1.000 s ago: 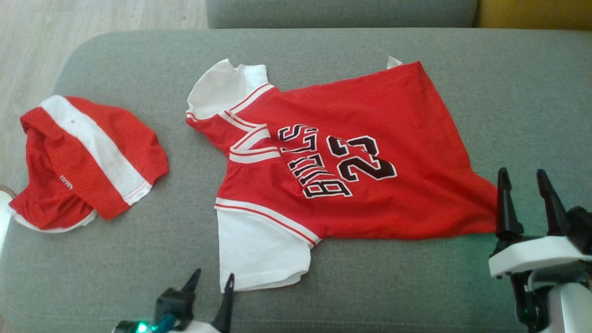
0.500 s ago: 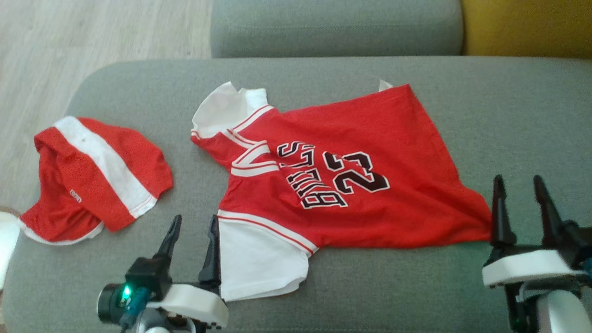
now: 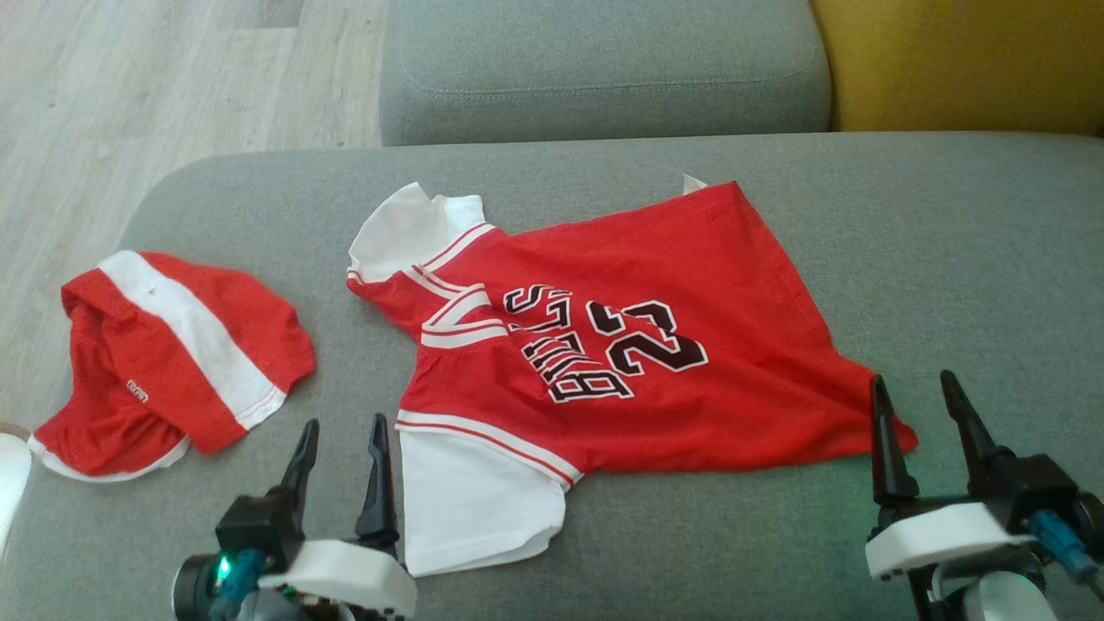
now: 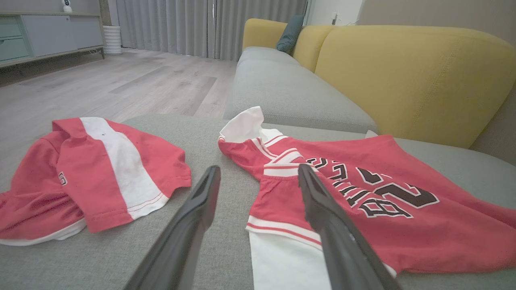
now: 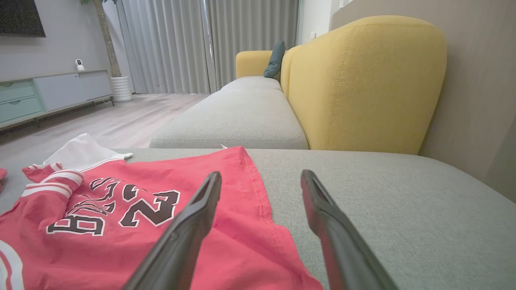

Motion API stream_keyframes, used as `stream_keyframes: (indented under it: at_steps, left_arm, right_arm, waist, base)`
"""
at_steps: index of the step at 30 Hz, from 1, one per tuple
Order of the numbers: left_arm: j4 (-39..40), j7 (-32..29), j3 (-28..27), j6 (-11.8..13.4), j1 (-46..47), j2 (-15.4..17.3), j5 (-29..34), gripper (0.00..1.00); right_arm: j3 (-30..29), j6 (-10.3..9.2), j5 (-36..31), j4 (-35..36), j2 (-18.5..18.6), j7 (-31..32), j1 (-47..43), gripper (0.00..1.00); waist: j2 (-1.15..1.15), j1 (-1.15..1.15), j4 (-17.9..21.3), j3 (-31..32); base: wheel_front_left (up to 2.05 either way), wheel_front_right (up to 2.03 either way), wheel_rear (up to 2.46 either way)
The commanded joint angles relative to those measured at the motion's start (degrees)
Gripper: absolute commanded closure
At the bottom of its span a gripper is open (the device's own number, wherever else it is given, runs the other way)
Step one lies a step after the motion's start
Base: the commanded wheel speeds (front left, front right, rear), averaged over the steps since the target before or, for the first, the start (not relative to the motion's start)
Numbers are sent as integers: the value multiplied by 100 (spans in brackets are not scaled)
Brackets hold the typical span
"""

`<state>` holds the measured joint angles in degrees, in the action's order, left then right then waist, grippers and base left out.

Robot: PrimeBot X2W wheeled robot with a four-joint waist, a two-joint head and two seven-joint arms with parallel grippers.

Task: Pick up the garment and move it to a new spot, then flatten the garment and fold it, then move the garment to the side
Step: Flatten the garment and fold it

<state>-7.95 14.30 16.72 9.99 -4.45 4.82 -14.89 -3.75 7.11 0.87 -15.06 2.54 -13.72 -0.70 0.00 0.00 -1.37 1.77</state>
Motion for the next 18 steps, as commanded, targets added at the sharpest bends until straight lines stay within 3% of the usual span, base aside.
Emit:
stream_keyframes:
  at_steps: [1, 18]
  left_arm:
    - [166, 69, -232, -56, 170, -43, 69, 0]
    - [180, 70, -253, -194, 99, -151, 260, 0]
  right_arm:
    - [167, 37, -50, 144, 34, -82, 158, 0]
    - [243, 37, -32, 34, 33, -122, 224, 0]
  waist:
    - [0, 0, -2, -1]
    - [0, 0, -19, -6]
  base:
    - [0, 0, 0]
    - [0, 0, 0]
